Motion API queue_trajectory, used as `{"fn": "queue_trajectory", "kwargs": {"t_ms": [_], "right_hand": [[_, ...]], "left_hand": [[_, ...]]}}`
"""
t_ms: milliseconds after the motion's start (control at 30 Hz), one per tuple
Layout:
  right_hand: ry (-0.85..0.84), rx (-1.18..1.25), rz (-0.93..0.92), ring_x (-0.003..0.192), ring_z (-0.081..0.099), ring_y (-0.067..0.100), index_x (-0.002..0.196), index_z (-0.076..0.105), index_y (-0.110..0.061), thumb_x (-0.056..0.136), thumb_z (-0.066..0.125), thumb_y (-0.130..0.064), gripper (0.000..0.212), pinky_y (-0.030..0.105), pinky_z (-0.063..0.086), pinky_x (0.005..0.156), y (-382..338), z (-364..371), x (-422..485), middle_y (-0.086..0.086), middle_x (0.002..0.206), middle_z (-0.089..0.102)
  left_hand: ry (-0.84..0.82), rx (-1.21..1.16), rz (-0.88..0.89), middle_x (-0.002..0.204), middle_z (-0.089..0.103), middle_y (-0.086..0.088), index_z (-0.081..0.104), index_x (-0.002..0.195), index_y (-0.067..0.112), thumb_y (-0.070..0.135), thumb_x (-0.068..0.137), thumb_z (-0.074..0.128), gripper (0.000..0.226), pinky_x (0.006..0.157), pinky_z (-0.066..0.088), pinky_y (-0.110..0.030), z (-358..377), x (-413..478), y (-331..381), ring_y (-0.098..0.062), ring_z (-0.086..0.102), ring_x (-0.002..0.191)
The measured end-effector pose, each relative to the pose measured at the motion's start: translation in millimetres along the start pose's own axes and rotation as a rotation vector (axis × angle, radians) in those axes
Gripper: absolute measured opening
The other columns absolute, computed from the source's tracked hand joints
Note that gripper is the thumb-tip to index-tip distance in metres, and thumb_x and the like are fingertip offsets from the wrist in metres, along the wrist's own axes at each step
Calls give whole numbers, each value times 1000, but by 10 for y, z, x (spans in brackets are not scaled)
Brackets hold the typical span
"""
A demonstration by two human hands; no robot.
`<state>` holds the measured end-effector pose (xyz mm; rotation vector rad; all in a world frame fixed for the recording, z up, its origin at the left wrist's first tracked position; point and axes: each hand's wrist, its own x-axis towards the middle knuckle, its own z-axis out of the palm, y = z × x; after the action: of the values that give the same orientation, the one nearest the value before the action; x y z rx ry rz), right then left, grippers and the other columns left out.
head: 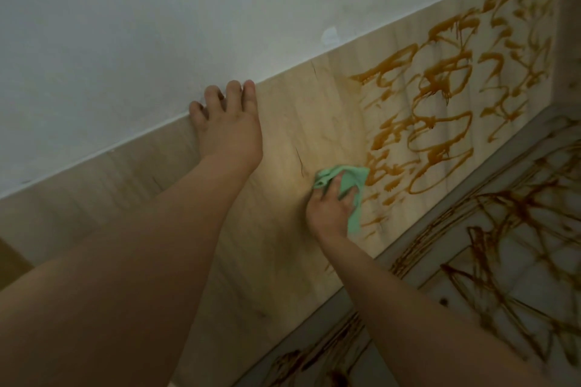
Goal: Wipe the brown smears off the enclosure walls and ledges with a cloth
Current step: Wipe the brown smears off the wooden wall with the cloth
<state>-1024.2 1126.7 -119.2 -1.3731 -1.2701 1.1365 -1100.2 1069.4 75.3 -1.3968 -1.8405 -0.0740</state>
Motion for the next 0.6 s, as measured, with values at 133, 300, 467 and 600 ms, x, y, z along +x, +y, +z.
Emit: {"fn": "queue_trajectory", "kwargs": {"t_ms": [133, 300, 467, 600], "right_hand": [[29, -305, -628, 157, -7, 41, 162, 17, -43, 106, 41, -50, 61, 56, 9, 125, 149, 212, -290, 7, 172, -8], [40, 42, -31, 158, -2, 37, 163, 4, -46, 106, 32, -59, 64, 52, 8, 127, 382, 143, -19, 1, 172, -10], [-32, 46, 34, 158, 3, 38, 164, -1, -40, 108, 28, -56, 65, 51, 15, 125, 422, 231, -210, 8, 171, -14], [106, -119, -307, 158, -3, 27, 161, 11, -50, 107, 35, -54, 59, 49, 13, 125, 545, 53, -12, -7, 172, -6]], "left_hand": [[6, 6, -5, 154, 15, -9, 4, 162, 17, 14, 88, 51, 89, 115, 18, -58, 10, -6, 0, -40, 18, 137], [6, -1, 8, 156, 14, -10, 3, 163, 16, 14, 88, 50, 88, 117, 18, -58, 23, -14, -4, -40, 18, 139], [11, -4, 0, 155, 15, -9, 2, 163, 16, 12, 84, 54, 94, 117, 17, -57, 37, -10, 8, -40, 18, 140], [5, 1, 0, 155, 14, -9, 2, 163, 17, 11, 82, 55, 97, 118, 17, -57, 45, -12, 6, -40, 18, 141]]}}
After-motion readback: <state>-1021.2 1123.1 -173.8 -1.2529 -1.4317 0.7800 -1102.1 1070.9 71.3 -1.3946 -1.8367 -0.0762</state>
